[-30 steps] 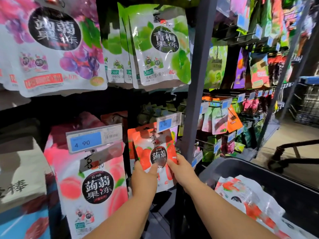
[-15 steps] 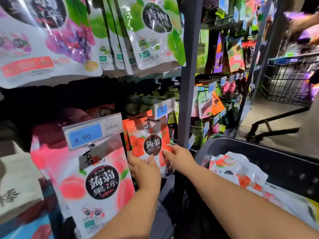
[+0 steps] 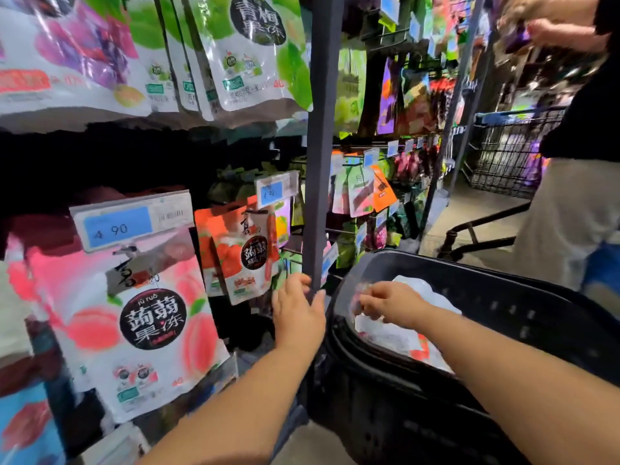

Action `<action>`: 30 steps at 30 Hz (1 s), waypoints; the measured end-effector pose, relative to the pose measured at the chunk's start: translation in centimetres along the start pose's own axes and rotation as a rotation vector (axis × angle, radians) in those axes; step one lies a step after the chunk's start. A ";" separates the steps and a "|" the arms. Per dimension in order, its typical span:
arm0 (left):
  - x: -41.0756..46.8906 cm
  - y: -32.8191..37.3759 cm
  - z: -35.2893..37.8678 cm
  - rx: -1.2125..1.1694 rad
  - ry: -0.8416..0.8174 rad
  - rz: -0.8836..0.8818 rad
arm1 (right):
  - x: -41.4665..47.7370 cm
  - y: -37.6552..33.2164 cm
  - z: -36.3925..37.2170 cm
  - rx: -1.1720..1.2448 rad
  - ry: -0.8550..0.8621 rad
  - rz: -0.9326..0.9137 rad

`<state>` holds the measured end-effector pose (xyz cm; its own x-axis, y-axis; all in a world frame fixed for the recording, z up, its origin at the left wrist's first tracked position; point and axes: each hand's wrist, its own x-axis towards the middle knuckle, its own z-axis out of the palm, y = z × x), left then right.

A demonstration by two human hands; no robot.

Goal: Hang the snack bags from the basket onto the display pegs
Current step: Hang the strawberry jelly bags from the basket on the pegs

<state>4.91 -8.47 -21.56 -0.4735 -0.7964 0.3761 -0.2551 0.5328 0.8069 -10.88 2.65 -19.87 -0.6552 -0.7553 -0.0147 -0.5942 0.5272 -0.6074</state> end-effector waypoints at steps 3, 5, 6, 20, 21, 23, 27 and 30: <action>-1.0 1.1 3.3 0.044 -0.262 0.132 | -0.4 4.1 -2.1 -0.022 -0.033 0.070; -1.4 1.8 5.5 0.176 -0.420 0.172 | -0.3 6.4 -2.6 -0.083 -0.067 0.113; -1.3 2.1 6.4 0.289 -0.484 0.208 | -0.1 7.4 -2.7 -0.144 -0.093 0.119; -0.4 3.2 6.6 0.437 -0.615 0.102 | 1.2 11.6 -2.9 -0.381 -0.211 0.004; -0.4 3.3 6.5 0.439 -0.615 0.099 | 1.7 11.6 -2.8 -0.389 -0.226 -0.016; -0.3 3.4 6.6 0.447 -0.624 0.104 | 2.5 11.3 -2.3 -0.397 -0.237 -0.041; 0.9 2.7 6.8 0.471 -0.624 0.121 | 4.4 11.1 -0.9 -0.333 -0.199 -0.037; 1.8 2.1 7.0 0.485 -0.634 0.173 | 5.9 11.1 -0.3 -0.300 -0.163 -0.028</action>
<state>-2.35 -6.75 -22.37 -0.8898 -0.4554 0.0308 -0.4021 0.8140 0.4193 -21.52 4.14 -26.46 -0.5676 -0.8109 -0.1426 -0.7379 0.5778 -0.3489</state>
